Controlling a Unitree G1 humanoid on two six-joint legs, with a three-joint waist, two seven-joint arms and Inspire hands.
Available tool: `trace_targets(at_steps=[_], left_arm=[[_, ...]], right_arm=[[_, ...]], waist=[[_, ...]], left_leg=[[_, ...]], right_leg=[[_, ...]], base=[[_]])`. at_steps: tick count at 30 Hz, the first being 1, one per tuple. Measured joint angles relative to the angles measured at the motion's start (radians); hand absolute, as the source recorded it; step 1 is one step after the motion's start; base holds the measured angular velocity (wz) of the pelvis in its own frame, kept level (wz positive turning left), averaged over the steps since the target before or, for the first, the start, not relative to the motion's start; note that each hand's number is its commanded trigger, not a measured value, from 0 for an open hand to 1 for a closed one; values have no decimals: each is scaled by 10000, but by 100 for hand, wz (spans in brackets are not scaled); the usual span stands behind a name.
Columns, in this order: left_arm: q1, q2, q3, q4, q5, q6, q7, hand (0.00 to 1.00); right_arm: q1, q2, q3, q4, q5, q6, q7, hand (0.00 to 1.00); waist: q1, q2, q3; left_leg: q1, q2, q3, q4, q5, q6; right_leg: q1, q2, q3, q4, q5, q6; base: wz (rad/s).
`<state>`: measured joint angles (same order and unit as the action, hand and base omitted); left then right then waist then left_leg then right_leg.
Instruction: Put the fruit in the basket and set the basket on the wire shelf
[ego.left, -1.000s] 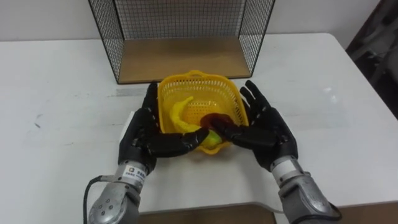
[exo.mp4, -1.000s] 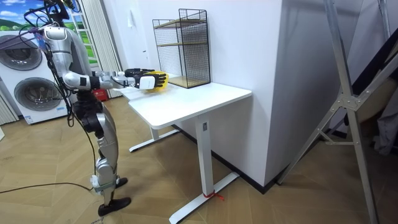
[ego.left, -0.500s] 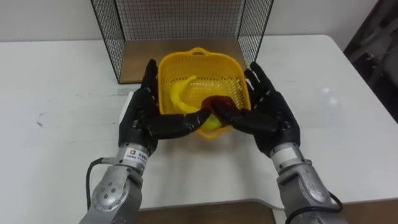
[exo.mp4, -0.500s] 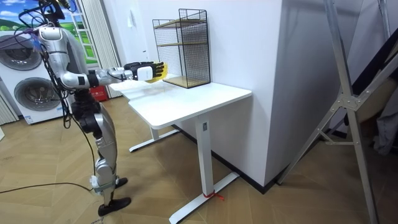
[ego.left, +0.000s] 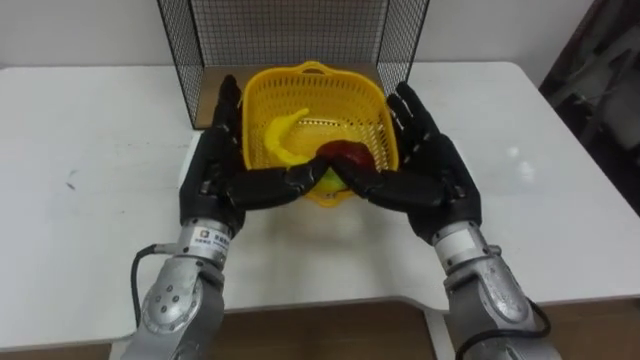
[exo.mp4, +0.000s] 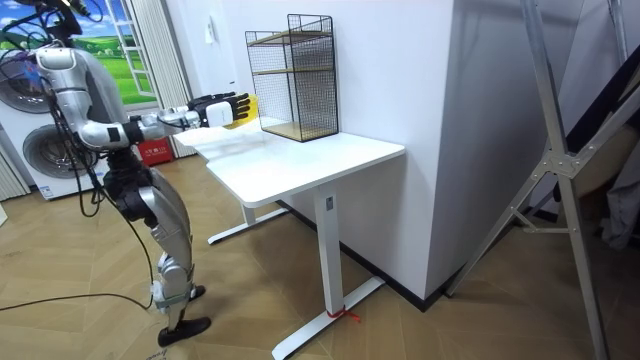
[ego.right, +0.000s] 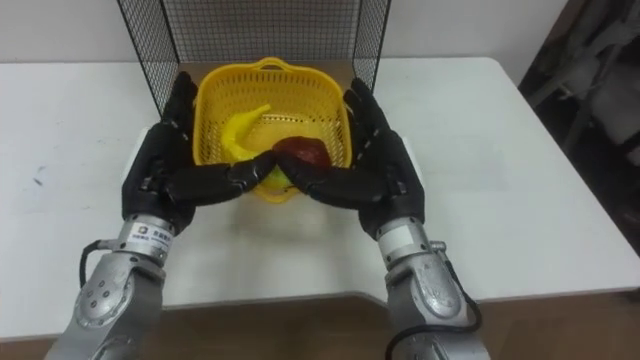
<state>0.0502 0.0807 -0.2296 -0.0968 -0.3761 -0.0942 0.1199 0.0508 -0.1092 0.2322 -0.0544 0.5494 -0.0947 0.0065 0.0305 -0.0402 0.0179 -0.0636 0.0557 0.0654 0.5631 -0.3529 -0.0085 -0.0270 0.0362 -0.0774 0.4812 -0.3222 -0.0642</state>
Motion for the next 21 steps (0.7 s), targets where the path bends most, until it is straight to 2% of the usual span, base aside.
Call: trace_targets(at_steps=[4,5,6,7,8,9,10,11,12,14,16,19,21], left_arm=[[4,-6,100,8,-44,-14,0,0],[3,18,131,6,-42,-20,0,0],[12,13,185,7,-43,-60,1,0],[9,9,177,7,-44,-76,0,0],[6,-44,63,6,-84,-165,1,0],[15,-138,-10,6,-66,-229,1,0],[23,-150,-4,7,-69,-254,1,0],[20,-137,34,7,-81,-308,0,0],[19,-115,73,7,-75,-397,0,0],[36,-108,46,9,-75,-417,0,0],[34,-98,27,8,-77,-455,0,0],[37,-120,15,9,-73,-479,0,0],[36,-129,-1,9,-57,-572,-1,0]], right_arm=[[-4,-6,62,-40,7,-17,183,0],[-18,18,104,-40,7,-23,184,0],[-23,56,87,-31,38,-34,183,0],[-26,39,76,-31,51,-34,184,0],[-27,-27,-21,-32,57,-38,185,0],[-19,-70,-96,-32,37,-32,187,0],[-21,-71,-98,-36,36,-32,202,0],[-22,-68,-126,-38,-7,-31,241,0],[-31,-21,-132,-50,-9,-32,316,0],[-41,10,-145,-52,128,-39,336,0],[-44,-23,-166,-145,160,-45,338,0],[-43,0,-158,-272,67,-45,338,0],[-51,11,-131,-348,-116,-46,339,0]], waist=[[49,26,-39],[93,30,-36],[59,-95,39],[-7,-131,30],[-85,-224,-6],[77,-244,-23],[159,-202,-54],[223,-208,-115],[214,-260,-158],[52,-372,-122],[31,-420,-91],[55,-442,-71],[23,-509,-67]], left_leg=[[-165,35,30,267,61,-84],[-464,24,50,579,225,-118],[-887,-181,-43,775,415,-162],[-1096,-389,-169,463,450,-158],[-1622,-745,-383,-371,927,-50],[-1818,-893,-441,-876,1511,-7],[-1806,-866,-428,-940,1671,9],[-1673,-870,-404,-994,1903,277],[-1578,-881,-390,-994,2124,402],[-1407,-993,-421,-994,2043,532],[-1358,-1139,-345,-934,1899,674],[-1339,-1411,-243,-807,1617,892],[-1259,-1776,-166,-756,1405,1120]], right_leg=[[-254,64,180,419,-113,-93],[-278,24,255,498,-101,-134],[-331,-61,442,572,-149,-239],[-351,-103,530,571,-156,-242],[-469,-159,700,583,-201,-159],[-477,-162,954,577,-249,8],[-466,-152,966,556,-245,40],[-431,-162,921,518,-251,120],[-330,-175,881,478,-254,132],[-53,-292,771,313,-267,135],[12,-483,727,384,-455,217],[15,-743,880,608,-770,396],[-90,-1115,702,1405,-1069,657]], base=[[-8],[-4],[7],[27],[0],[-20],[-44],[-24],[-13],[9],[13],[0],[9]])
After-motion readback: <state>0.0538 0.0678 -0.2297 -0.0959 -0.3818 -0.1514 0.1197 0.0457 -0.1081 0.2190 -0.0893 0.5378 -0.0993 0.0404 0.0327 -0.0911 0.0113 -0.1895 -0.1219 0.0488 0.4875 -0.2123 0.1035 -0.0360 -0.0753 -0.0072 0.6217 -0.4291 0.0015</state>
